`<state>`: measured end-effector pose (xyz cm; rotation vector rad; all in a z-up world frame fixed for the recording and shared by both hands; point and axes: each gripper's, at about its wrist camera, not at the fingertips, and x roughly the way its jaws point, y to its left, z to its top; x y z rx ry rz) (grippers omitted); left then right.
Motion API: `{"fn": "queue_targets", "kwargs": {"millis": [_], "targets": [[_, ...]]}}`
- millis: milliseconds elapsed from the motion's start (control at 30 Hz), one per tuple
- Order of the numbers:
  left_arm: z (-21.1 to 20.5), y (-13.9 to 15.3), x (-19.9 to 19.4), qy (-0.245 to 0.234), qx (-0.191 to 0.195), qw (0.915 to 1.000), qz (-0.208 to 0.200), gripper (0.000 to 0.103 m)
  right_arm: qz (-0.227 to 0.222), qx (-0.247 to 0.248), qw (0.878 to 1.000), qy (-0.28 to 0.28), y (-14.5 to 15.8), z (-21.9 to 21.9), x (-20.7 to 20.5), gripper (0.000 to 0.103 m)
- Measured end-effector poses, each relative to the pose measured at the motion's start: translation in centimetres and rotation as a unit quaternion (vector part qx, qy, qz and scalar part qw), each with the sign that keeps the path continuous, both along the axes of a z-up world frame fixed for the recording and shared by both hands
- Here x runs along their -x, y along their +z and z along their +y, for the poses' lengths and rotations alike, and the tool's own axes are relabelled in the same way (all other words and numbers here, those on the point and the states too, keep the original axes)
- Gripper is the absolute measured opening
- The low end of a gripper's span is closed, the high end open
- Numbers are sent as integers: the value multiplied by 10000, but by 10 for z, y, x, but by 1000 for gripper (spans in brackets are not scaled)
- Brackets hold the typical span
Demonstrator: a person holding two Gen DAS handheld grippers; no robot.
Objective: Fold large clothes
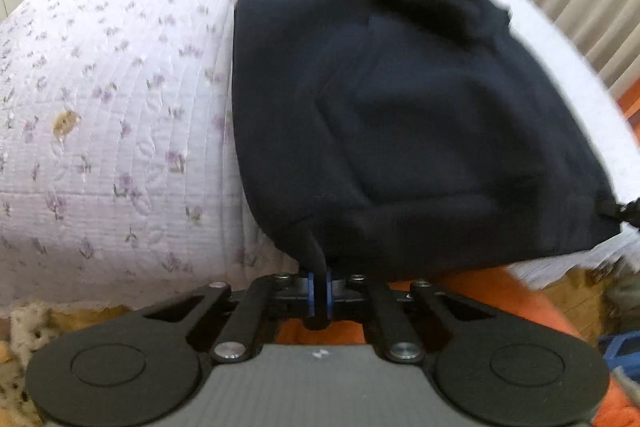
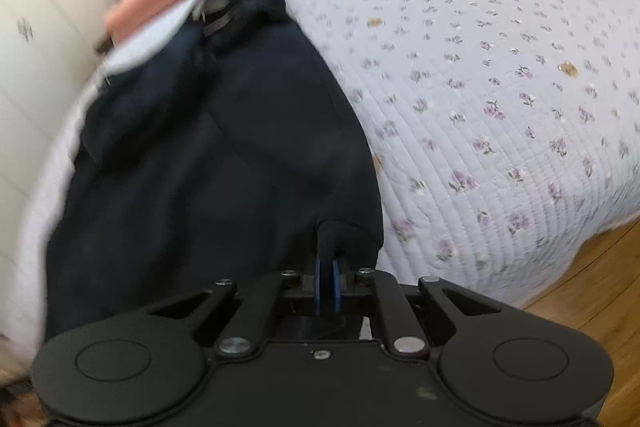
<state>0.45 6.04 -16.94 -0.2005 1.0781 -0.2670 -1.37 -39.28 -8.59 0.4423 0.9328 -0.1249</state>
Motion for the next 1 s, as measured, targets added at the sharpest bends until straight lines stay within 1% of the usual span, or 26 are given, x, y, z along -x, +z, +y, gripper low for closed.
{"fn": "queue_targets", "kwargs": {"millis": [67,133,167,200,267,300,333,367,400,467,500,533,567,633,667,700,733,767,867,900,933,967,1000], "targets": [[10,10,1,136,370,9992,-34,6,-158,-338,9993,-54,12,-8,2,10],[19,22,1,233,688,9973,-109,5,-221,-493,9985,-57,19,-13,0,10],[21,28,1,229,772,9966,-178,5,-216,-531,9983,-54,20,-15,-3,10],[23,32,1,228,831,9960,-236,5,-162,-560,9983,-38,19,-16,-6,10],[23,37,2,190,951,9948,-319,6,90,-562,9984,-46,7,-16,-14,13],[20,36,2,142,920,9951,-330,6,213,-502,9985,-76,1,-15,-16,16],[21,34,2,109,886,9955,-310,6,315,-449,9985,-84,-6,-15,-15,18],[21,29,2,77,864,9959,-250,6,376,-428,9983,-95,-11,-15,-14,19],[23,24,-1,59,856,9962,-174,6,402,-467,9980,-108,-16,-17,-10,21],[24,15,-3,105,865,9962,-70,7,369,-641,9972,-102,-22,-21,-3,28],[26,12,-3,138,912,9957,-35,7,368,-700,9968,-75,-24,-22,0,34],[29,9,-1,168,1005,9948,-20,10,372,-690,9969,-46,-25,-23,2,42],[33,7,-1,200,1101,9937,0,13,370,-631,9973,2,-25,-23,3,43],[37,4,-2,297,1311,9909,69,14,349,-446,9983,115,-22,-21,6,43],[40,3,-2,323,1355,9902,91,17,300,-382,9986,199,-21,-19,7,46],[40,3,-2,333,1392,9897,103,18,257,-364,9987,260,-21,-17,6,61],[40,2,-3,333,1412,9894,113,23,229,-373,9986,296,-21,-17,7,70],[42,2,-1,325,1423,9892,123,25,213,-407,9985,306,-23,-18,6,78],[36,-2,-6,310,1462,9886,153,29,293,-443,9979,361,-32,-15,1,79],[36,-3,-7,351,1490,9881,162,29,276,-382,9980,421,-32,-12,1,73],[35,-5,-7,391,1507,9877,167,24,239,-228,9982,494,-31,-7,3,46],[35,-6,-7,437,1511,9874,162,6,234,-160,9980,562,-29,-3,3,28],[35,-5,-7,490,1461,9880,128,6,245,-216,9975,621,-27,-2,3,9]]}}
